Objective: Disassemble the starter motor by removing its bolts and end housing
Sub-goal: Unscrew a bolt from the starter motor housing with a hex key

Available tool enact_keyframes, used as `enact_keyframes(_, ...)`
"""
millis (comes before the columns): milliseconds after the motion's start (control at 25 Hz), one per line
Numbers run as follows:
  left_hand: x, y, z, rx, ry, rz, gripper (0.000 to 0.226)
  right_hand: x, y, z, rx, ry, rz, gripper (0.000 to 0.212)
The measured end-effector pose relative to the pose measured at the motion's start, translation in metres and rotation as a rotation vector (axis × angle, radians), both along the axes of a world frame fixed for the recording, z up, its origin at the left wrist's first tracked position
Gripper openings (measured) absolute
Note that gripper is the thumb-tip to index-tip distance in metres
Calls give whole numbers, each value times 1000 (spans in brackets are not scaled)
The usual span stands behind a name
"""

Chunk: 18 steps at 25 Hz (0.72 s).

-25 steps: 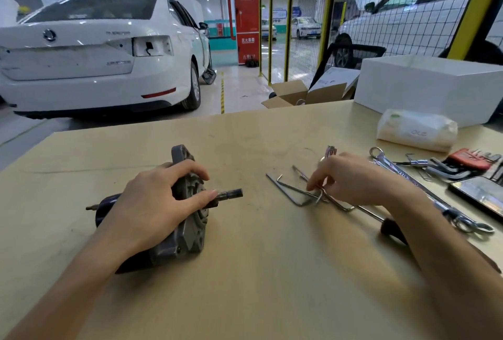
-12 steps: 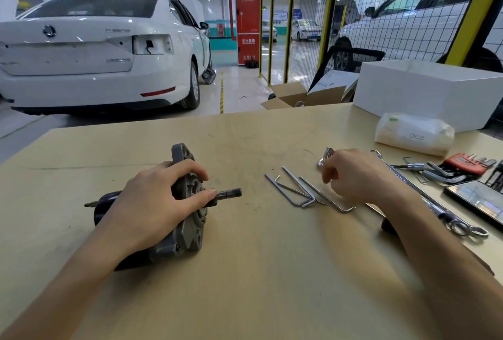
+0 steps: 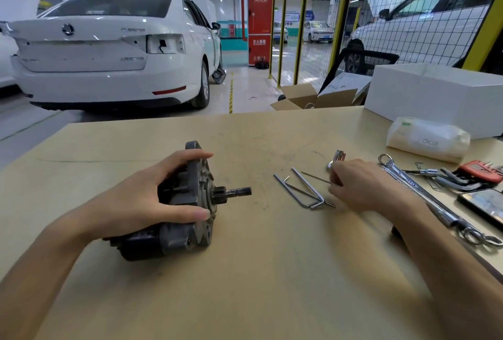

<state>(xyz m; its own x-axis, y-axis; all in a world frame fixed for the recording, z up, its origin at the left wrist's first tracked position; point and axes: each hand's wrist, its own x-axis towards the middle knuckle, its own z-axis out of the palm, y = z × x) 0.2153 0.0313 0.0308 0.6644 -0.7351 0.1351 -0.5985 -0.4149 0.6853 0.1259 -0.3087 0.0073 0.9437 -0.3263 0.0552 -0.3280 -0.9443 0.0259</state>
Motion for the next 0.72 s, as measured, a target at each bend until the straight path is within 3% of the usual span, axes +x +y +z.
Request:
enact_keyframes(120, 0, -3, -8, 38, -122, 32, 74, -2, 3, 7, 54, -122, -34, 15)
enact_keyframes(200, 0, -4, -9, 44, -141, 39, 78, -3, 9, 13, 76, -388, -33, 15)
enact_keyframes(280, 0, -4, -8, 46, -134, 35, 80, -5, 28, 19, 253, -670, 125, 14)
enact_keyframes(320, 0, -4, -8, 46, -127, 31, 80, -5, 42, 23, 369, -716, 244, 14)
enact_keyframes(400, -1, -5, -8, 37, -116, 27, 78, 1, 67, 30, 513, -621, 480, 14)
enact_keyframes(480, -1, -4, -9, 25, -112, 30, 76, 17, 79, 40, 521, -538, 604, 13)
enact_keyframes(720, 1, -3, -9, 5, -91, 25, 74, 34, 82, 30, 656, -647, 615, 12)
